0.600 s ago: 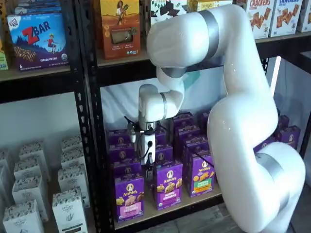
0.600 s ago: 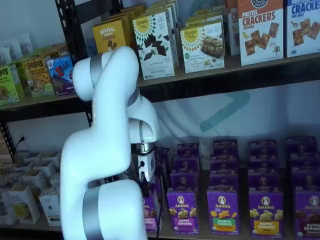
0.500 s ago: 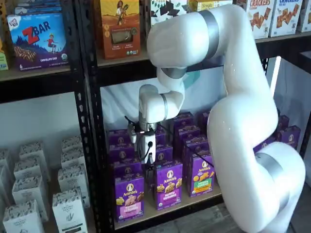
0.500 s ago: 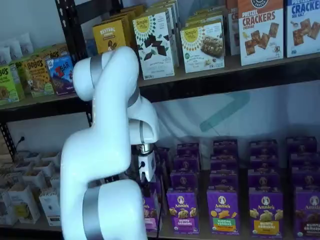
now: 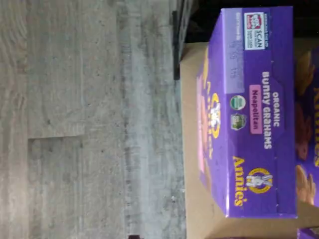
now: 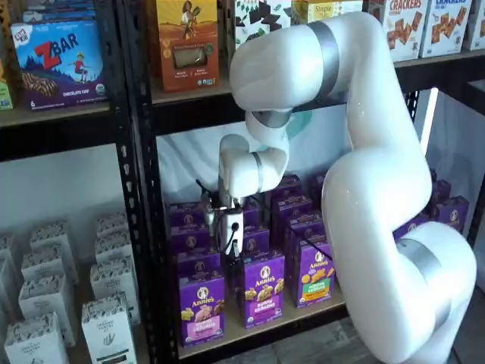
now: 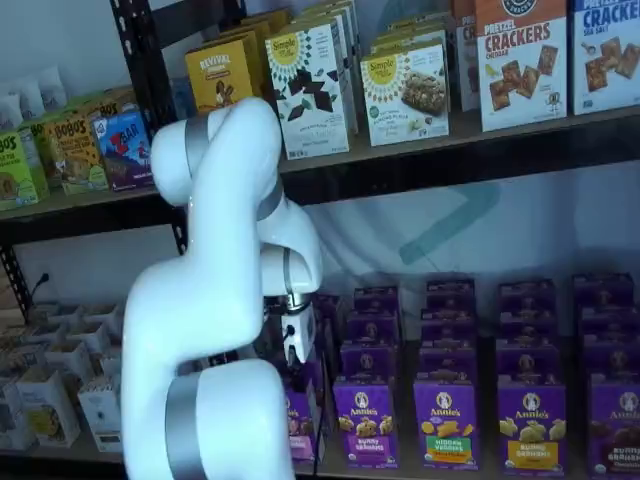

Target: Pick up the purple box with a pink patch in the middle, on the bottom shelf, the first box from the left

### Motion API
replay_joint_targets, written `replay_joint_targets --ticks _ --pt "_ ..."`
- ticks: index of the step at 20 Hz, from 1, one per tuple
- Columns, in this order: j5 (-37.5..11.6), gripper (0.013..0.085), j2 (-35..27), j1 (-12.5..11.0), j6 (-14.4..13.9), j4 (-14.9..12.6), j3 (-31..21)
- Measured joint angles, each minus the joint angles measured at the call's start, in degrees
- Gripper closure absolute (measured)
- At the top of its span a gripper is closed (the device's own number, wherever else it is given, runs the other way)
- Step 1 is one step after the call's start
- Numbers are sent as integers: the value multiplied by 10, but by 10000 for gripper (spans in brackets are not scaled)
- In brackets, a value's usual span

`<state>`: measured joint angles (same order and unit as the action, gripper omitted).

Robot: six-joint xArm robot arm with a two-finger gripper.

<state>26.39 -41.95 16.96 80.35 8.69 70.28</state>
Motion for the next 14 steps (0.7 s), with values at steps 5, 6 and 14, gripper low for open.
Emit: replay_joint_targets --ticks 5,6,14 --pt "-2 130 -18 5 -5 -1 18" --pt "1 130 -22 7 -6 0 23" --pt "6 130 -52 19 -16 4 57"
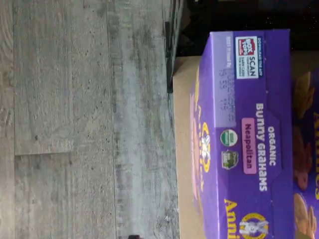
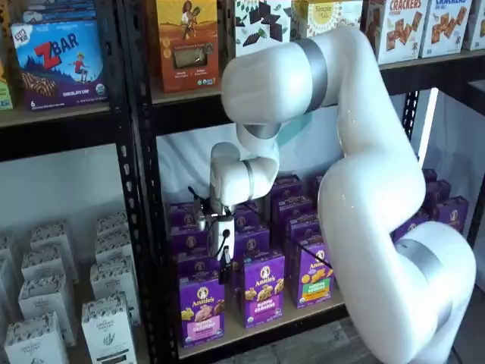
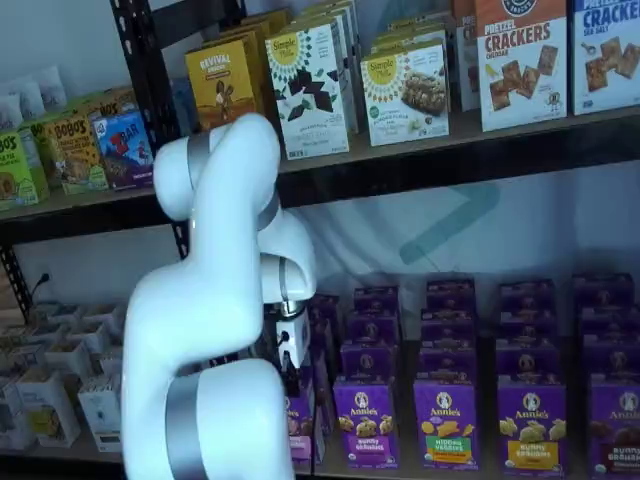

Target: Pick up the purple box with a pink patch in the middle, on the bottom shelf, the first box from the left

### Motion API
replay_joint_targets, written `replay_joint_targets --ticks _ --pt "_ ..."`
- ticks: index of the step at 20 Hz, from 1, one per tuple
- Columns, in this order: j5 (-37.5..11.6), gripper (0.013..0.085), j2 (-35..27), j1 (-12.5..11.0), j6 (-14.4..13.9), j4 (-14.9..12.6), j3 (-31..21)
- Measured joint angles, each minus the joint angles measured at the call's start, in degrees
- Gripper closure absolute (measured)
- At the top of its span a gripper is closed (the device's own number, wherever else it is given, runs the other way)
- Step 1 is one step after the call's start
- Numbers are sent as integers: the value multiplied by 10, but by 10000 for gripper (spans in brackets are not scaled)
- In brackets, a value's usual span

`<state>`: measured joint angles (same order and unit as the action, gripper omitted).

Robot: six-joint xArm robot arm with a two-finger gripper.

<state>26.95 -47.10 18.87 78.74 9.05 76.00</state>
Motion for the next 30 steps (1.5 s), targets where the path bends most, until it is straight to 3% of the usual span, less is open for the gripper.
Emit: replay_joint_targets --ticks 30 --pt "18 130 -88 19 -65 -52 91"
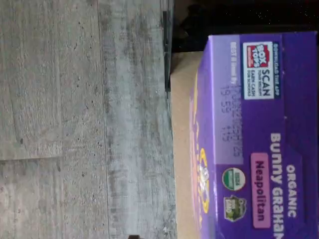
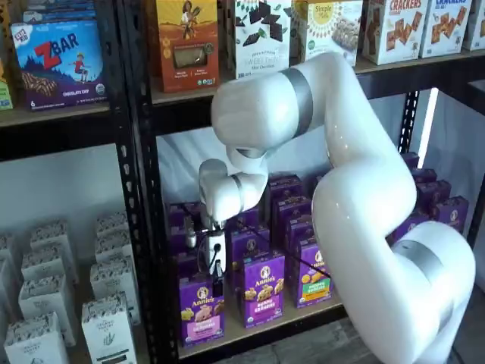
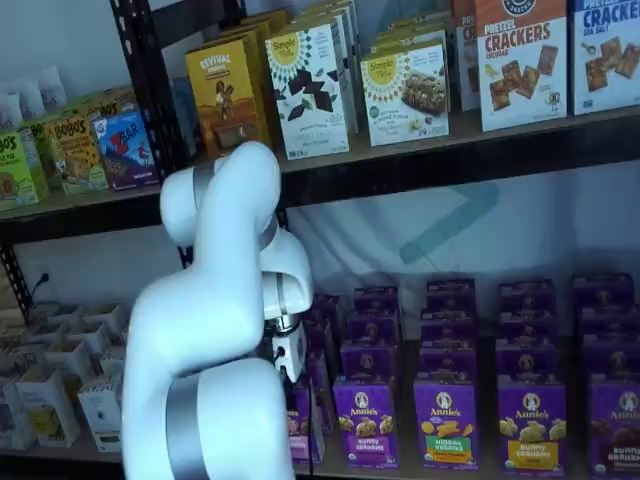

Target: Pick up the purple box with a pink patch in the middle, on the bottom shelf, the first box from the left

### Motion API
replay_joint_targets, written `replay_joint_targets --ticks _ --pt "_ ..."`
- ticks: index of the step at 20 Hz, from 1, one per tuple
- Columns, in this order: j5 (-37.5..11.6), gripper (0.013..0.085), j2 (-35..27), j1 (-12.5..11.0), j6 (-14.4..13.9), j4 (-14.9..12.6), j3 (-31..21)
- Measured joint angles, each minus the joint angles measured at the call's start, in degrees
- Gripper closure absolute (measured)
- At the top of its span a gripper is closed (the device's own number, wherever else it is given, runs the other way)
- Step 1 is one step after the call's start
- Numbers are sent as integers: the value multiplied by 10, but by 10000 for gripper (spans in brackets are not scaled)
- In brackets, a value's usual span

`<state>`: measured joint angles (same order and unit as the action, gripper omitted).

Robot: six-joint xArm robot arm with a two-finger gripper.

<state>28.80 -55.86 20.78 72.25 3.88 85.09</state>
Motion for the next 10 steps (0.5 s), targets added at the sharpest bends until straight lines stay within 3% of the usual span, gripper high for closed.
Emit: replay_joint_targets --ticks 10 --pt "-6 130 -23 0 -2 -3 16"
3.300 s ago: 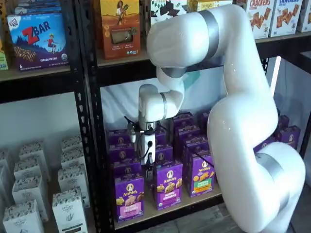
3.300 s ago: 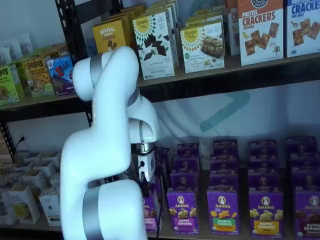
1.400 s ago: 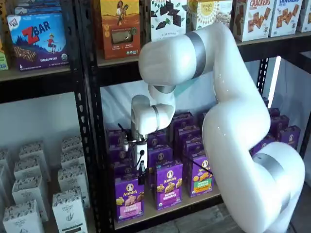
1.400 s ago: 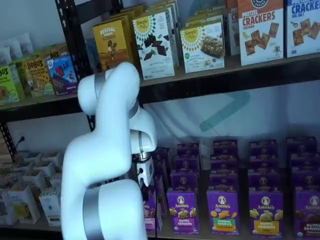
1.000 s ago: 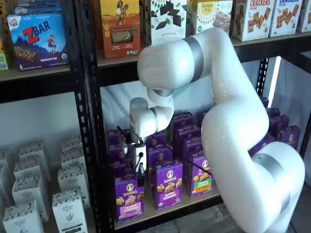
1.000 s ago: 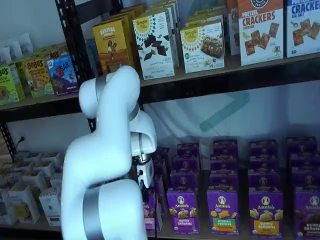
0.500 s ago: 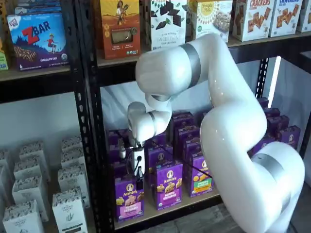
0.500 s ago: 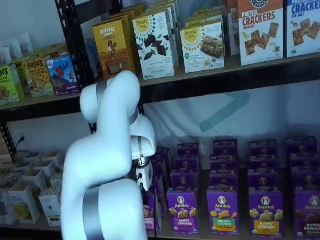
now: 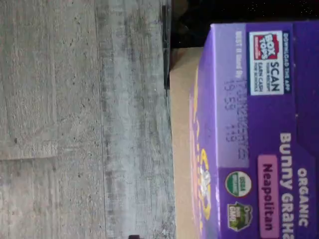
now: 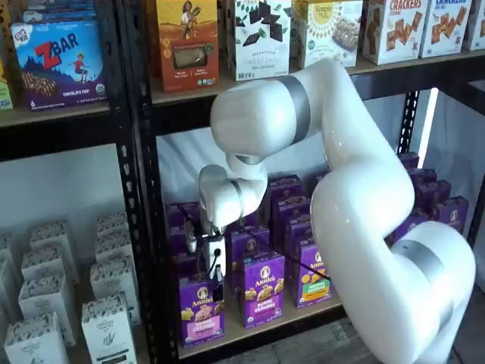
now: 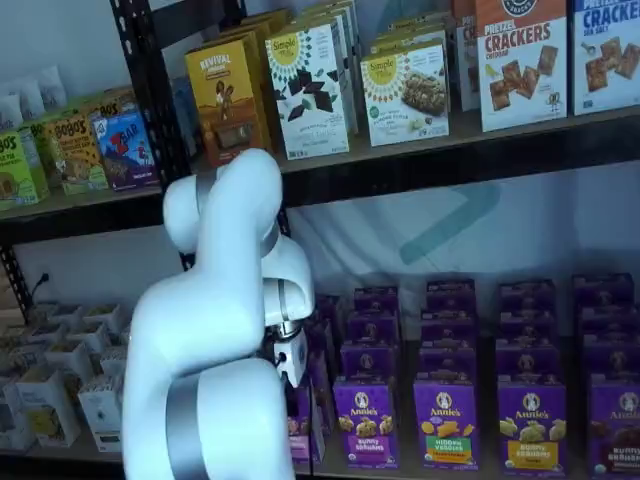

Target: Pick up the purple box with a pink patch in the middle, on the bottom shelf, the first box from the left

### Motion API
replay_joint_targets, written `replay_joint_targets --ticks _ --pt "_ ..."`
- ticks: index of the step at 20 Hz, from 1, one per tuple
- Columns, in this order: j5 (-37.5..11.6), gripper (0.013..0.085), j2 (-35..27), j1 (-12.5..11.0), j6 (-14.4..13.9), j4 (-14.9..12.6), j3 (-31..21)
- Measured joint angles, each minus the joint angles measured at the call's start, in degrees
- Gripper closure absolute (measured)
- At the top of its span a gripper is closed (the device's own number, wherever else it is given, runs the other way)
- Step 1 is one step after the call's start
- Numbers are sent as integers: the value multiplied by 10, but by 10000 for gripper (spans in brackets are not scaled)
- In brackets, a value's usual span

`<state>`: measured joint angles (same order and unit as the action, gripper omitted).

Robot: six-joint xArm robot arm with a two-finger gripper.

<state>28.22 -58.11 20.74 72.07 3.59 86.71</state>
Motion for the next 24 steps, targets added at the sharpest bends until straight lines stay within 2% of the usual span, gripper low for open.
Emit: replay_joint_targets --ticks 6,13,17,18,19,24 --pt "3 130 -15 1 -3 -1 16" --pt "7 130 -29 5 6 12 31" --pt "0 290 -30 6 6 14 30" --pt "0 290 -30 6 5 13 30" --pt "1 330 -30 6 5 13 30" --pt "1 330 -32 6 -2 5 31"
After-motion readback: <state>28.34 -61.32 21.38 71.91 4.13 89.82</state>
